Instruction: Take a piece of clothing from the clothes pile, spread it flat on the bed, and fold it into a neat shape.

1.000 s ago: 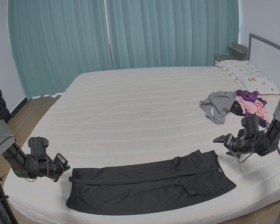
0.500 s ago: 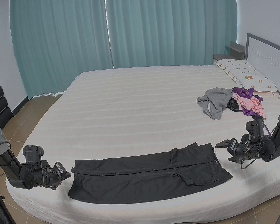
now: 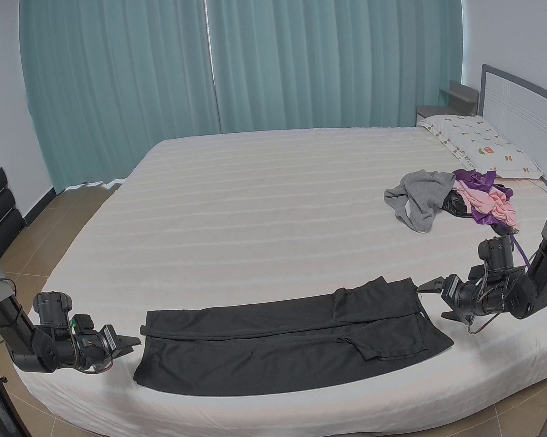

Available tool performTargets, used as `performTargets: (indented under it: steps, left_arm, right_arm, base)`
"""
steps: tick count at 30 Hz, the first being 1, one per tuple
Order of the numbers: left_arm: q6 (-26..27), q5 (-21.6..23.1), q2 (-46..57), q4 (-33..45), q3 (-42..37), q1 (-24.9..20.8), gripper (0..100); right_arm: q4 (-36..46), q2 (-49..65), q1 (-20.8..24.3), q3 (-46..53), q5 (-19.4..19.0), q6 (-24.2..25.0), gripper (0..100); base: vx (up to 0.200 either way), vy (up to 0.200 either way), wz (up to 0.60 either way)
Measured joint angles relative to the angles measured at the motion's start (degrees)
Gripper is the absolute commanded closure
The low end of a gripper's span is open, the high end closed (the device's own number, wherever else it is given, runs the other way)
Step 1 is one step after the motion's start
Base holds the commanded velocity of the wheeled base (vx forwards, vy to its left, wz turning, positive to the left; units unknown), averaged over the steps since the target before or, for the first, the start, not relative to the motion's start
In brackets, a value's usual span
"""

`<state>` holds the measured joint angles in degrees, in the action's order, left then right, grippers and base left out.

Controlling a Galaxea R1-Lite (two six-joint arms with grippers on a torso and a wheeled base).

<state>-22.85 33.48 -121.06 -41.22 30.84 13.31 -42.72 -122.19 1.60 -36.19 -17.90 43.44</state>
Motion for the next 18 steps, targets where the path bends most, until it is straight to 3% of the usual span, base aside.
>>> performTargets:
  steps: [8,13,18]
  left_arm:
    - [12.5,2.9,-2.6,0.0,-0.5,0.0,0]
    - [14.0,8.2,-3.9,-0.3,-0.7,-0.3,0]
    - [14.9,8.4,-4.6,-0.4,-0.8,-0.8,0]
  right_arm:
    - [0.0,-0.1,0.0,0.1,-0.1,-0.1,0]
    - [0.0,-0.5,0.0,0.1,-0.1,-0.3,0]
    - [-0.1,-0.7,0.0,0.1,-0.1,-0.3,0]
  base:
    - [0.0,0.0,0.0]
    - [0.0,0.0,0.0]
    - [0.0,0.0,0.0]
